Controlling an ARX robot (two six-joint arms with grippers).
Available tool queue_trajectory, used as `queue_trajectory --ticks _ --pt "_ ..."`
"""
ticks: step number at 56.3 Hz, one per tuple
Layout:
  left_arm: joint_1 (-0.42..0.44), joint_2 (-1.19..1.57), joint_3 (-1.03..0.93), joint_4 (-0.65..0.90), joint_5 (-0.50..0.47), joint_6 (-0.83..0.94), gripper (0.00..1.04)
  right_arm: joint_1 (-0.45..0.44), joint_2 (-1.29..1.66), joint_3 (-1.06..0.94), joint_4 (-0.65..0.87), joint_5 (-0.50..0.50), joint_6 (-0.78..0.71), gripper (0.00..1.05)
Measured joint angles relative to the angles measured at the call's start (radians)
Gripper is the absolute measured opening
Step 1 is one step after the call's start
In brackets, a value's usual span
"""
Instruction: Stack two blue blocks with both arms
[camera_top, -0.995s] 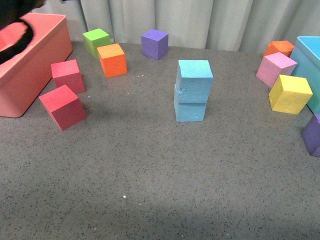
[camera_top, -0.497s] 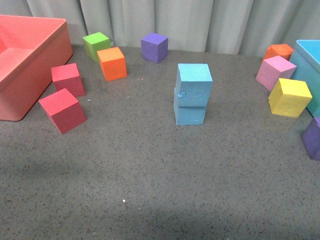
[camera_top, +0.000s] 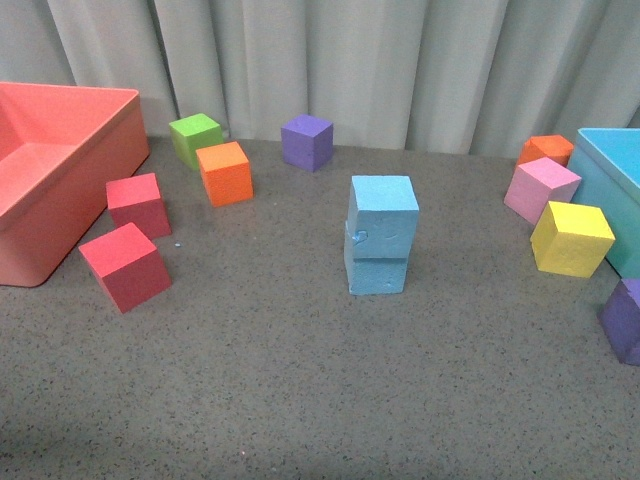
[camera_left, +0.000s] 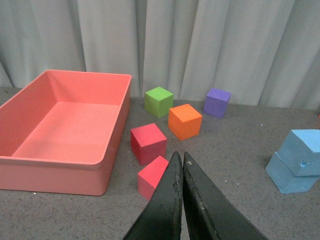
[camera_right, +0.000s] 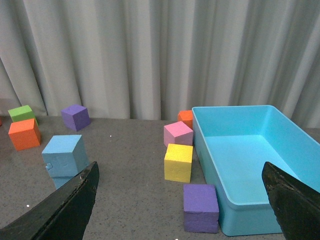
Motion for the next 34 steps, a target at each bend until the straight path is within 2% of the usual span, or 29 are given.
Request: queue_trajectory --ticks 7,34 --pt "0.033 -0.097 -0.016 -0.080 0.010 0.000 0.04 0.000 0.000 0.000 0.000 0.001 0.000 0.95" --pt "0.035 -0.444 -0.022 -0.391 0.014 0.000 0.04 0.000 0.000 0.000 0.000 0.000 0.000 0.95"
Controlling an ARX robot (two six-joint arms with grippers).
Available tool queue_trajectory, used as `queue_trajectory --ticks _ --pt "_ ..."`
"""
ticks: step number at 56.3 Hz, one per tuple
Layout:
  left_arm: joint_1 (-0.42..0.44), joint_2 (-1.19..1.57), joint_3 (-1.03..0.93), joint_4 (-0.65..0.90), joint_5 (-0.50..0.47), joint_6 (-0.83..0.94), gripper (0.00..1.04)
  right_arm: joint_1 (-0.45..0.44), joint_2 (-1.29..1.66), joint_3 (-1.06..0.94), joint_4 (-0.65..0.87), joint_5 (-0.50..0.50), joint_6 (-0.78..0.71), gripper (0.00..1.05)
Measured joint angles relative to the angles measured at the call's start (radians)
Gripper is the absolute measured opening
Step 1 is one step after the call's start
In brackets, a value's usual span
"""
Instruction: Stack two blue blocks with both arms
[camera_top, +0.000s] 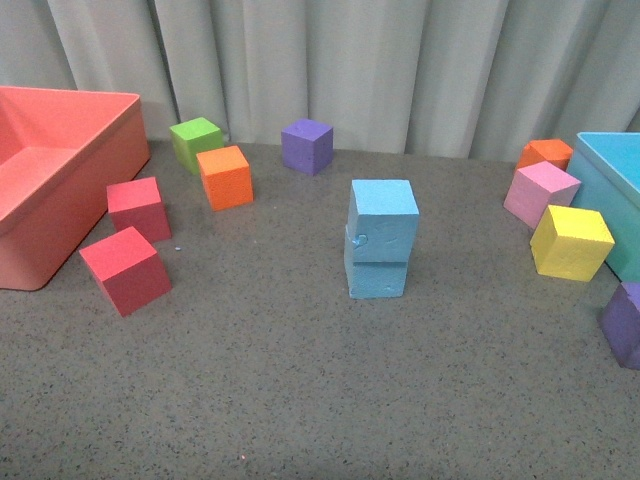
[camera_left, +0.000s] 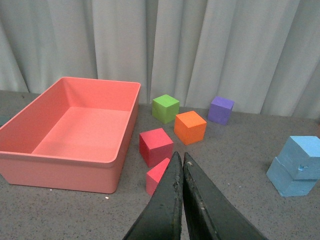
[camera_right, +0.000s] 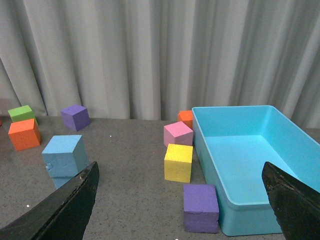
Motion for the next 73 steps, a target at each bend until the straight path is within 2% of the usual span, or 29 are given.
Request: queue_trajectory --ticks 49,54,66,68,73 --pt "0.000 -0.296 0.000 -0.291 0.000 0.000 0.04 0.000 0.000 0.000 0.000 0.000 0.000 0.95" --pt "0.000 -0.413 0.000 -0.442 0.002 0.000 0.04 0.000 0.000 0.000 0.000 0.000 0.000 0.95" --pt "0.000 -0.459 0.000 -0.461 0.002 0.000 0.04 0.000 0.000 0.000 0.000 0.000 0.000 0.95" --pt "0.000 -0.459 0.000 -0.461 0.002 0.000 0.07 0.000 0.000 0.000 0.000 0.000 0.000 0.95" --pt "0.000 -0.460 0.000 -0.461 0.002 0.000 0.25 0.000 0.000 0.000 0.000 0.000 0.000 0.95"
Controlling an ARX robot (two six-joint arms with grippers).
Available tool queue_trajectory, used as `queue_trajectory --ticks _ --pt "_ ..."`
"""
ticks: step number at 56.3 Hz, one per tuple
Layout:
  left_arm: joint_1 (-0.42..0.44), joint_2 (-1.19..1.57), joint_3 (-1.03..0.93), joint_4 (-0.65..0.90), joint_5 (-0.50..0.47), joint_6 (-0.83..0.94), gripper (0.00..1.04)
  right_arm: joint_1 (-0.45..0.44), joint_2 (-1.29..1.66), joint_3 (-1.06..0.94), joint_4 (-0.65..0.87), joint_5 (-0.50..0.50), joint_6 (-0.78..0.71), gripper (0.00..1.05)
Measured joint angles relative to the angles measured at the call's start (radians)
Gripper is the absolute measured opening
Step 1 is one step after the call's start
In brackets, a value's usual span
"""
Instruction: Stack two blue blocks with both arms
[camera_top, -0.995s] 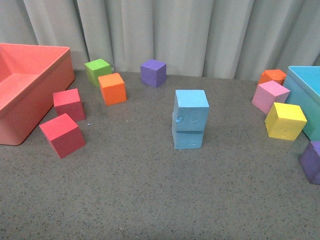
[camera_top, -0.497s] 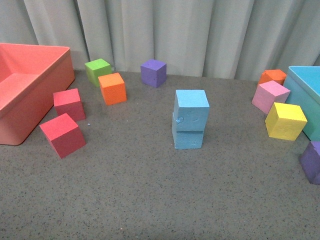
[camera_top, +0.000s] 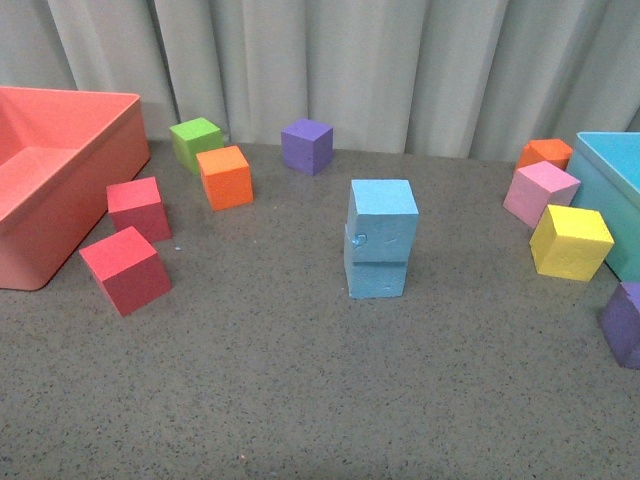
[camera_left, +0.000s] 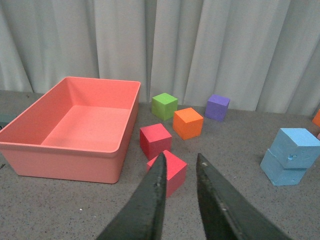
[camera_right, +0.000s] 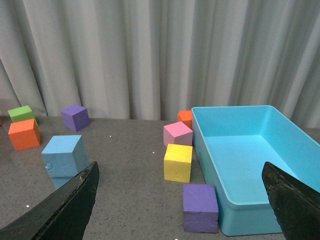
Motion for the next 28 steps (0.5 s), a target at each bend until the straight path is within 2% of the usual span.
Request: queue_trajectory --ticks 24,28 --pt "0.000 0.000 0.000 0.000 0.000 0.000 0.98 0.000 0.000 0.000 0.000 0.000 0.000 0.95" --pt "0.000 0.000 0.000 0.000 0.000 0.002 0.98 0.000 0.000 0.000 0.000 0.000 0.000 0.95"
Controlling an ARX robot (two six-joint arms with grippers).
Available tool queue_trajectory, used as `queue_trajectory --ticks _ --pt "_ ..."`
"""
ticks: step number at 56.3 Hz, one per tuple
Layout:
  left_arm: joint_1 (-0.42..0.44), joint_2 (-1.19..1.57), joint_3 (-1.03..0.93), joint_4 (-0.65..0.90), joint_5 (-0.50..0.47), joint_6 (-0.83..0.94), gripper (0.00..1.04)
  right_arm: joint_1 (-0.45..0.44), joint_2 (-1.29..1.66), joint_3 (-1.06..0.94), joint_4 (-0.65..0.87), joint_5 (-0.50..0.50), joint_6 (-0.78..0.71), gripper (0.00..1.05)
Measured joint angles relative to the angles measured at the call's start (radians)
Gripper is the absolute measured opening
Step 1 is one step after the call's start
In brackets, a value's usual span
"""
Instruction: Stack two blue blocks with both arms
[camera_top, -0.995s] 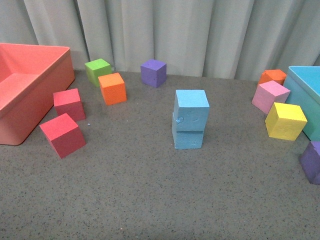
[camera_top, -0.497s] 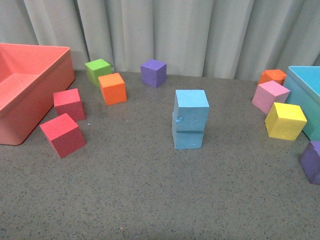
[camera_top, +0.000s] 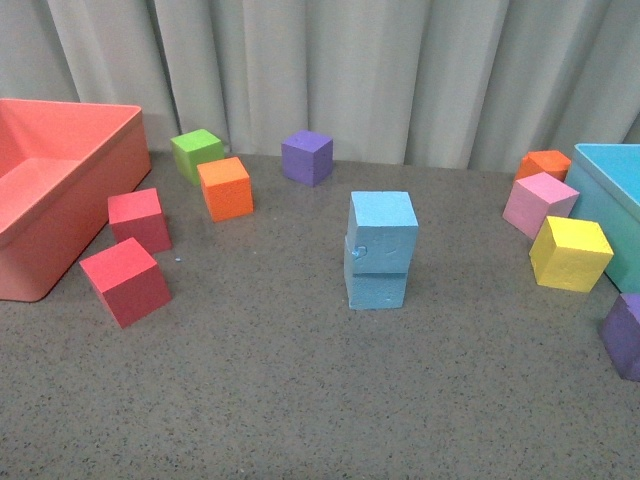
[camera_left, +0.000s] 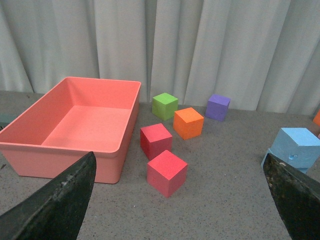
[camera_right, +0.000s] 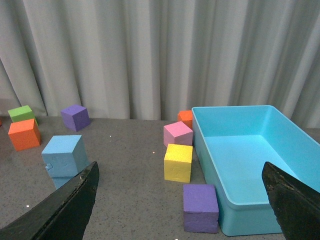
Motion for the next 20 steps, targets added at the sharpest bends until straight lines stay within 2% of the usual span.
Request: queue_trajectory --ticks 20 --pt "0.000 0.000 0.000 0.000 0.000 0.000 0.98 0.000 0.000 0.000 0.000 0.000 0.000 0.95"
